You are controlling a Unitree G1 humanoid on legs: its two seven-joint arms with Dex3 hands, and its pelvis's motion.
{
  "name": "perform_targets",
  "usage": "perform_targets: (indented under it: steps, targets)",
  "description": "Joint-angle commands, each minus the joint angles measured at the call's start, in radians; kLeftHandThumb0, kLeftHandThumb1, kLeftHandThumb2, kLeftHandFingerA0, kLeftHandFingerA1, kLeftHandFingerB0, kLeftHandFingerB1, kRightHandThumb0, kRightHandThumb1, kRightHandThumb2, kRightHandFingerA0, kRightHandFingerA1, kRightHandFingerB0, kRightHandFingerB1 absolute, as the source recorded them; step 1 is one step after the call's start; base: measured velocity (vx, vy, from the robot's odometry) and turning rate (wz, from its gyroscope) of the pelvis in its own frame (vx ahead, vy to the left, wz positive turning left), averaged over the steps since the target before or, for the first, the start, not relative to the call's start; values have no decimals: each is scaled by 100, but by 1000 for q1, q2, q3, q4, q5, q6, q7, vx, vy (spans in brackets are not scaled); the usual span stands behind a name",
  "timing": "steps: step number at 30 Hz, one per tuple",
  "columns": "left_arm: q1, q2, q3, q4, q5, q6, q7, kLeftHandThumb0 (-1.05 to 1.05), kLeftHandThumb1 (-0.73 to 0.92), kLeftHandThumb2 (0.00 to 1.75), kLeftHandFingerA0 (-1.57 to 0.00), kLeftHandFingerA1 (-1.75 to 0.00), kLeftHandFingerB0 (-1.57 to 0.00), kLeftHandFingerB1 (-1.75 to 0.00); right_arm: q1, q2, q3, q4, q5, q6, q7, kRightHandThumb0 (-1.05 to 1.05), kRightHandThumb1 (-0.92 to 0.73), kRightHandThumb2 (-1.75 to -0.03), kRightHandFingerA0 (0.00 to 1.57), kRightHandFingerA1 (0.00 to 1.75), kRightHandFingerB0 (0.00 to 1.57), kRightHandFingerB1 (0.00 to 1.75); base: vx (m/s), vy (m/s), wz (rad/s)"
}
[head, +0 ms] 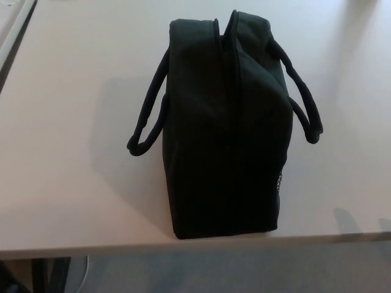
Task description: A lunch bag is kept on the middle of the desk and the robot uses both its hands to grab the opening of the bag from the left and right and moves its hands away from each other to spread the bag open
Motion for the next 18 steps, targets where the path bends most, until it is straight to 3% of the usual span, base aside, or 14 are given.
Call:
perform_targets:
  steps: [1, 4, 5, 6, 7, 9, 10, 11, 12, 18]
  targets:
    - [31, -7, 259, -224, 231, -297, 444, 0, 49, 73, -63, -60, -28, -31, 9, -153, -49, -140, -288, -88, -447, -32, -55, -57, 55, 57, 31, 31, 0, 0, 0]
    - [13, 9, 291, -291, 232, -261, 421, 1, 50, 75, -55, -53, -26, -31, -1, -176, -87, -176, -261, -88, -405, -30, -54, -56, 51, 47, 32, 32, 0, 0, 0]
    - [-25, 49, 318, -310, 167, -299, 338, 0, 47, 73, -60, -67, -30, -32, -40, -237, -120, -187, -254, -107, -387, -30, -56, -57, 43, 36, 31, 31, 0, 0, 0]
    - [-53, 79, 336, -320, 138, -316, 300, 0, 47, 71, -67, -102, -30, -32, -69, -275, -141, -190, -247, -116, -375, -32, -57, -57, 40, 35, 29, 30, 0, 0, 0]
    - [-92, 125, 359, -325, 140, -321, 291, -1, 49, 72, -55, -60, -24, -30, -104, -318, -166, -188, -213, -118, -323, -38, -63, -60, 33, 33, 25, 30, 0, 0, 0]
    - [-133, 171, 386, -327, 150, -332, 283, -1, 49, 72, -55, -60, -24, -30, -136, -364, -192, -183, -171, -119, -260, -38, -63, -60, 33, 33, 25, 30, 0, 0, 0]
    - [-160, 204, 396, -313, 171, -346, 293, -4, 52, 70, -47, -43, -22, -30, -162, -382, -196, -155, -115, -121, -195, -42, -65, -61, 36, 34, 25, 30, 0, 0, 0]
    - [-190, 252, 405, -311, 223, -326, 321, -12, 59, 64, -42, -38, -21, -31, -201, -401, -188, -116, -4, -115, -66, -40, -63, -60, 34, 35, 22, 29, 0, 0, 0]
    - [-221, 314, 412, -316, 291, -290, 355, -13, 63, 62, -41, -36, -24, -30, -251, -420, -170, -66, 142, -103, 104, -42, -51, -70, 28, 42, 21, 38, 0, 0, 0]
    - [-342, 441, 353, -249, 370, -301, 395, -16, 67, 64, -40, -36, -24, -31, -390, -446, -123, 59, 246, -93, 280, -25, -53, -56, 40, 41, 28, 32, 0, 0, 0]
